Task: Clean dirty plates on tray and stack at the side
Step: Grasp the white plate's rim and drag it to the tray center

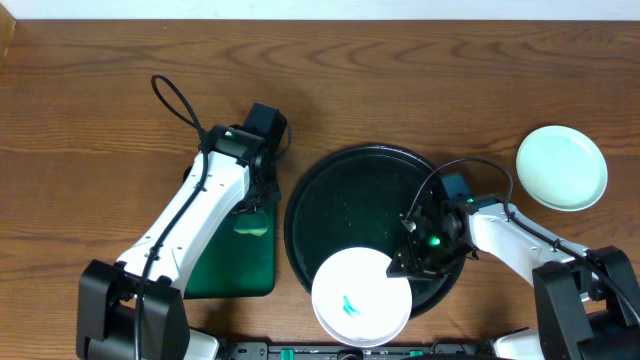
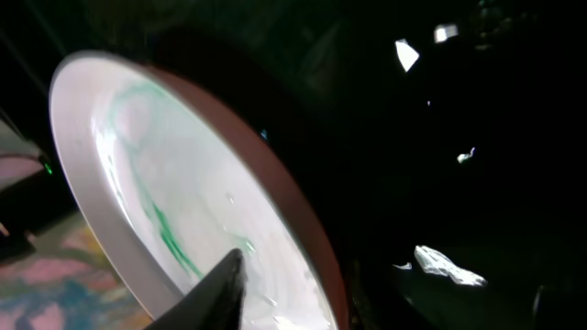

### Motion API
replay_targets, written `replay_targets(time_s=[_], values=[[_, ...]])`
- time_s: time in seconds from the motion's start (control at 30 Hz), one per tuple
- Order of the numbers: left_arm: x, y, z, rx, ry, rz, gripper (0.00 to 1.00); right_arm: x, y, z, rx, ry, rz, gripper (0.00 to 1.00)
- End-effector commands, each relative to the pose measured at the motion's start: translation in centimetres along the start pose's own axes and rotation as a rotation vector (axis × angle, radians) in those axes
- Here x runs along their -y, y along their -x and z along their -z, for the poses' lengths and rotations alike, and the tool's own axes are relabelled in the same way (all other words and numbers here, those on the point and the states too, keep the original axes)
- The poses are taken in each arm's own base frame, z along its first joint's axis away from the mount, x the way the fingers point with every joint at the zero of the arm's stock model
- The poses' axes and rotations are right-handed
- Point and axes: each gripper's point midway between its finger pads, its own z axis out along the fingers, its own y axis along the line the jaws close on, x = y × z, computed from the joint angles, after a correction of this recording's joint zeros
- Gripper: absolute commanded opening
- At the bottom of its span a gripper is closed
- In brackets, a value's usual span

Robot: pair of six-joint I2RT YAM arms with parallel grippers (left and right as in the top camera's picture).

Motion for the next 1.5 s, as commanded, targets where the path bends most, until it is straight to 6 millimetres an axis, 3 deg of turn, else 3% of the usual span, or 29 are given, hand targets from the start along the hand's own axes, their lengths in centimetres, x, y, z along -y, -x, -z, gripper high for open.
replay_targets(time_s=[0.0,0.13,0.2,0.6,0.67,0.77,0.83,0.87,1.03,1.13,1.23,1.47], values=[[-0.3,-0.2,-0.4,-0.012,0.012,-0.016,0.07,-0.3,-0.2,-0.3,-0.009,0.015,-0.111,0.29],[-0.3,-0.2,-0.3,-0.014,0.013,-0.017,0.07,-0.3,-0.1,-0.3,-0.006,0.016,-0.139,0.08],[-0.3,-0.3,-0.3,-0.015,0.014,-0.017,0.07,-0.1,-0.1,-0.4,-0.005,0.0,-0.158,0.03],[-0.3,-0.3,-0.3,-0.015,0.014,-0.017,0.07,0.3,0.4,-0.5,0.023,-0.013,-0.177,0.01],[-0.3,-0.3,-0.3,-0.015,0.014,-0.017,0.07,0.3,0.5,-0.5,0.026,-0.012,-0.187,0.1],[-0.3,-0.3,-0.3,-0.015,0.014,-0.017,0.07,0.1,1.0,-0.5,0.044,0.0,-0.178,0.57],[-0.3,-0.3,-0.3,-0.015,0.014,-0.017,0.07,-0.3,1.4,-0.4,0.056,0.016,-0.164,0.79],[-0.3,-0.3,-0.3,-0.015,0.014,-0.018,0.07,-0.4,1.6,-0.4,0.06,0.022,-0.162,0.85],[-0.3,-0.3,-0.3,-0.015,0.014,-0.02,0.07,-1.4,2.2,0.0,0.067,0.053,-0.181,0.82],[-0.3,-0.3,-0.3,-0.015,0.014,-0.02,0.07,-1.6,2.1,-0.2,0.062,0.052,-0.205,0.74],[-0.3,-0.2,-0.3,-0.014,0.013,-0.02,0.07,-2.6,2.1,-0.9,0.061,0.052,-0.189,0.69],[-0.3,-0.3,-0.3,-0.014,0.014,-0.02,0.07,-5.0,2.4,-3.1,0.095,0.021,-0.197,0.68]])
